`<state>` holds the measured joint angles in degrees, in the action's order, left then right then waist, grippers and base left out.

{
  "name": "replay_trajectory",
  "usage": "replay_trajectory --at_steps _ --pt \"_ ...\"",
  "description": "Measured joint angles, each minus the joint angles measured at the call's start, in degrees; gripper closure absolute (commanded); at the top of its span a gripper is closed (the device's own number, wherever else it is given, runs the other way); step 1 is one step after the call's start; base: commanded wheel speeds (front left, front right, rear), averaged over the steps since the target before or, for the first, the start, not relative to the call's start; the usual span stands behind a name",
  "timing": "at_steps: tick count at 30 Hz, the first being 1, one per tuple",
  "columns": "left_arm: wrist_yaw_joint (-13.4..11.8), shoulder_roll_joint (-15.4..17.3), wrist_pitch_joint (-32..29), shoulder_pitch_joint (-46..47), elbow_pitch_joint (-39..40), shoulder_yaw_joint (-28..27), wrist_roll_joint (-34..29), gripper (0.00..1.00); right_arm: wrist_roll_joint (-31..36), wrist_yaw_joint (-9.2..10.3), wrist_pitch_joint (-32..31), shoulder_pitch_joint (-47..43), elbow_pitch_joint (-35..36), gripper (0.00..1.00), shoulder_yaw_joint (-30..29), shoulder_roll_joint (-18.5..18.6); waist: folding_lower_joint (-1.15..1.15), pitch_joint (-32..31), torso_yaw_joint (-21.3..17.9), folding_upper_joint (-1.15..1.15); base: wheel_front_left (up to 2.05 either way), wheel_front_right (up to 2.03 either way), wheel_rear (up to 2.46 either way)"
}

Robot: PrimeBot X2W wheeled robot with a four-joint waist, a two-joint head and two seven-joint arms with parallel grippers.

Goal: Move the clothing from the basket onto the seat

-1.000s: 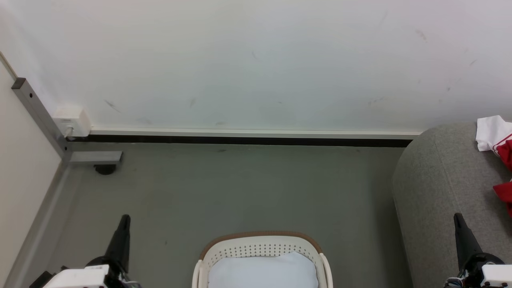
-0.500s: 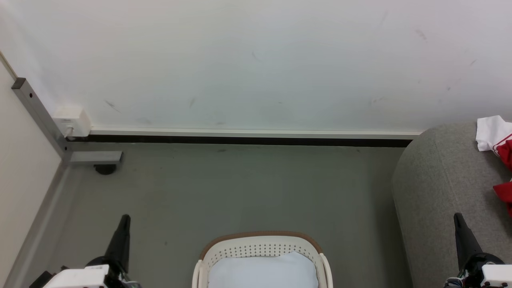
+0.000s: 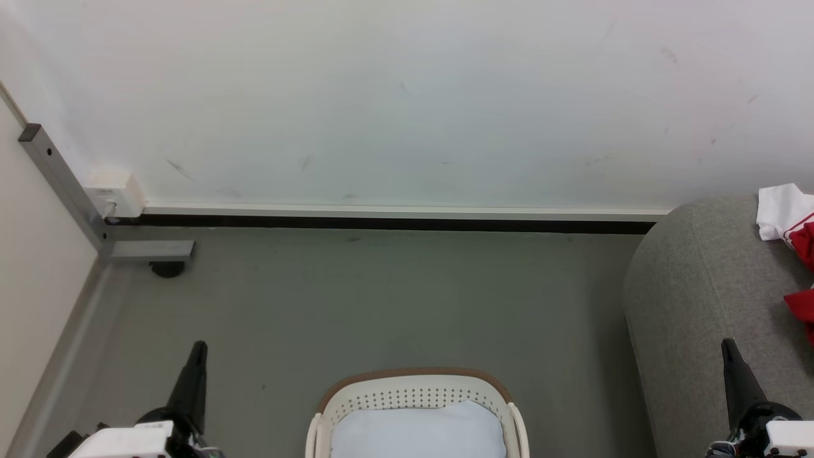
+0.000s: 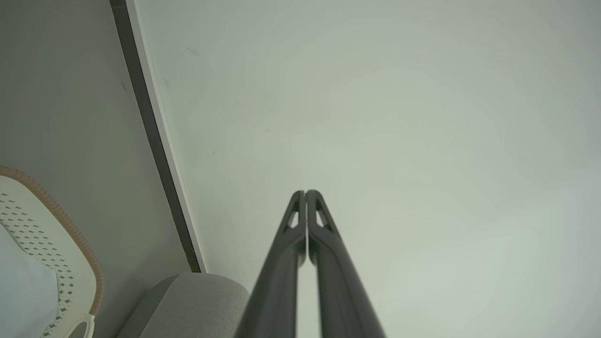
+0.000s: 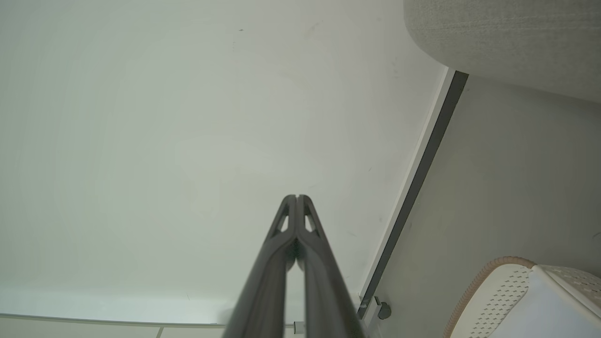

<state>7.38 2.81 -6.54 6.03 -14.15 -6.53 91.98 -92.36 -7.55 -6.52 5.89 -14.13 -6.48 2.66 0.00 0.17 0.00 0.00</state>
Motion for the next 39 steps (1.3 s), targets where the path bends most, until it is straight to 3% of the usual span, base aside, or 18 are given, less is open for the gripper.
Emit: replay_trajectory --at_steps 39 --pt "0.0 0.0 0.0 0.0 0.0 0.0 0.0 1.0 0.0 0.0 0.0 0.0 0.0 1.0 0.0 0.0 0.0 0.0 0.0 0.0 0.0 0.0 0.0"
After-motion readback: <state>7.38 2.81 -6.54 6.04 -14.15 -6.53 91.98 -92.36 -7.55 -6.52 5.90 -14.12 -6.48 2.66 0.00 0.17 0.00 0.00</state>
